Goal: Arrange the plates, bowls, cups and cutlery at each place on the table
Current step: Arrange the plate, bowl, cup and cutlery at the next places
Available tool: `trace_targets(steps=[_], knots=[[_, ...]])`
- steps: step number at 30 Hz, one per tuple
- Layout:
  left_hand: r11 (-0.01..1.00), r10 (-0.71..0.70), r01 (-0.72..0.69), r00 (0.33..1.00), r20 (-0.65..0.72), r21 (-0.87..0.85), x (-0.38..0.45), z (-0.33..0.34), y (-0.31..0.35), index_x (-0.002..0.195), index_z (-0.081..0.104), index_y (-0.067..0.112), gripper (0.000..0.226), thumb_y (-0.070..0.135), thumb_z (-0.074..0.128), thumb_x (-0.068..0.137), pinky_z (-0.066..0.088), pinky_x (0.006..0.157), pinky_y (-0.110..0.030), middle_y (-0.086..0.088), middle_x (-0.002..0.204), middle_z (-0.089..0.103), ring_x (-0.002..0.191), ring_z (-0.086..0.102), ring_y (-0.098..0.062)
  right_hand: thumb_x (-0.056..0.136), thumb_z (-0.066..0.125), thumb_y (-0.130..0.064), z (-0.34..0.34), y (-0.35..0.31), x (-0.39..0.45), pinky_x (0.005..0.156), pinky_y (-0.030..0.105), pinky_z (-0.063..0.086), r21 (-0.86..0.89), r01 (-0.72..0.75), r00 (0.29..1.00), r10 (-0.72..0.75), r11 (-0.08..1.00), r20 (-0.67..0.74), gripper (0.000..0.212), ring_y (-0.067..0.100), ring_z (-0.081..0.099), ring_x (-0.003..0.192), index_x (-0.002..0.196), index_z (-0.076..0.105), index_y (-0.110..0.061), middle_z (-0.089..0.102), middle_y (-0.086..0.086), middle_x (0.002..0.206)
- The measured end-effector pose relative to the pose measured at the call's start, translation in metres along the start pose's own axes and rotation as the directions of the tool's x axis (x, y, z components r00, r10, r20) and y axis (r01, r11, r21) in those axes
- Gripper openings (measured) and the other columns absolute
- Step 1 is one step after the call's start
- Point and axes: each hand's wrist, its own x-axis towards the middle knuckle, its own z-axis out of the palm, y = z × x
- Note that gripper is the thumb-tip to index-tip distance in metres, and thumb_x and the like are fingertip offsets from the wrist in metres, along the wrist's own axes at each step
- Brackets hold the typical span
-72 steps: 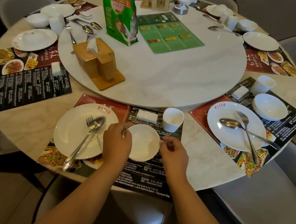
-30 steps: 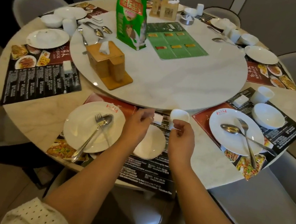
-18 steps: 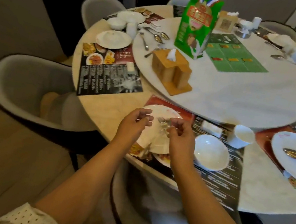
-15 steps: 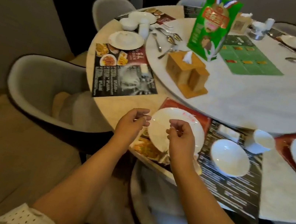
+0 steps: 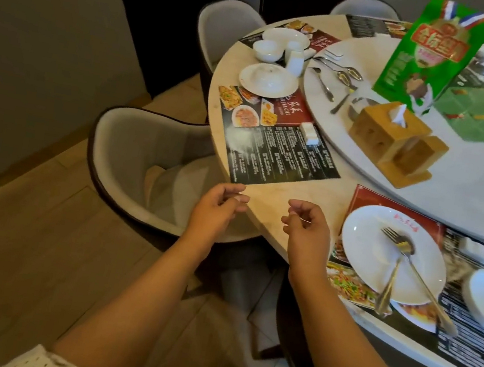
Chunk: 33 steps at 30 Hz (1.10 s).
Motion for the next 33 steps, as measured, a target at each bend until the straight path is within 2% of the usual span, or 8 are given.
trace_targets(steps=[7,12,17,21,23,28,30,33], knots=[[1.000,-0.015,0.015,1.000,-0.003,-0.020,0.057,-0.035,0.002,0.103,0.064,0.023,0.020,0.010,0.051,0.096,0.052,0.084,-0.027,-0.001,0.103,0.071,0.092,0.068,-0.014,0.090,0.054,-0.009,0.057,-0.008,0.037,0.085,0.046,0.054,0.025,-0.012,1.000,0.013,1.000,-0.012,0.026,0.018,0.064,0.091,0.091,0.061,-0.034,0.065,-0.008,0.095],[1.000,0.006,-0.006,1.000,0.025,-0.010,0.130,-0.053,0.020,0.100,0.063,0.022,0.022,0.005,0.050,0.095,0.052,0.070,-0.015,-0.004,0.099,0.070,0.086,0.066,-0.012,0.091,0.055,-0.009,0.107,-0.014,0.094,0.087,0.048,0.053,0.095,-0.051,0.998,0.054,0.994,-0.030,0.023,0.020,0.064,0.094,0.094,0.062,-0.030,0.066,-0.002,0.100],[1.000,0.001,-0.002,0.999,0.048,0.027,0.200,-0.067,0.038,0.103,0.063,0.023,0.020,0.009,0.051,0.095,0.052,0.075,-0.018,-0.001,0.103,0.070,0.087,0.067,-0.010,0.091,0.055,-0.010,0.152,-0.026,0.149,0.089,0.045,0.053,0.086,-0.087,0.995,0.090,0.992,-0.032,0.021,0.017,0.063,0.095,0.095,0.061,-0.030,0.065,-0.004,0.100],[0.999,-0.019,0.017,0.997,0.071,0.029,0.239,-0.081,0.046,0.107,0.064,0.024,0.020,0.013,0.051,0.096,0.051,0.072,-0.017,0.003,0.101,0.072,0.091,0.068,-0.009,0.092,0.056,-0.013,0.185,-0.039,0.178,0.081,0.037,0.055,0.064,-0.081,0.996,0.084,0.995,-0.044,0.019,0.015,0.064,0.094,0.097,0.061,-0.030,0.065,-0.006,0.100],[0.999,-0.036,0.033,0.995,0.096,0.029,0.259,-0.089,0.048,0.110,0.063,0.022,0.022,0.012,0.050,0.097,0.050,0.074,-0.020,0.001,0.103,0.071,0.093,0.068,-0.012,0.091,0.056,-0.011,0.202,-0.044,0.189,0.083,0.038,0.055,0.073,-0.093,0.994,0.097,0.993,-0.056,0.019,0.017,0.064,0.097,0.096,0.061,-0.030,0.065,-0.005,0.102],[0.998,-0.052,0.045,0.977,0.206,0.040,0.318,-0.108,0.054,0.114,0.063,0.017,0.023,0.011,0.050,0.097,0.050,0.069,-0.015,-0.003,0.107,0.070,0.096,0.066,-0.016,0.090,0.055,-0.005,0.246,-0.051,0.215,0.089,0.048,0.052,0.093,-0.126,0.979,0.139,0.988,-0.150,0.021,0.023,0.064,0.097,0.094,0.062,-0.025,0.067,0.001,0.102],[0.996,-0.052,0.030,0.959,0.279,0.081,0.343,-0.118,0.056,0.111,0.063,0.020,0.023,0.011,0.048,0.097,0.049,0.072,-0.018,-0.001,0.106,0.070,0.096,0.066,-0.016,0.091,0.055,-0.007,0.265,-0.053,0.221,0.084,0.044,0.055,0.110,-0.144,0.961,0.166,0.983,-0.221,0.020,0.024,0.065,0.095,0.092,0.062,-0.026,0.068,0.003,0.101],[0.995,-0.064,0.030,0.928,0.368,0.097,0.378,-0.136,0.059,0.105,0.065,0.024,0.022,0.011,0.049,0.097,0.052,0.082,-0.026,0.002,0.102,0.071,0.094,0.067,-0.014,0.093,0.054,-0.009,0.292,-0.061,0.223,0.071,0.030,0.055,0.142,-0.148,0.923,0.188,0.979,-0.335,0.022,0.019,0.066,0.091,0.090,0.060,-0.030,0.067,0.002,0.101]])
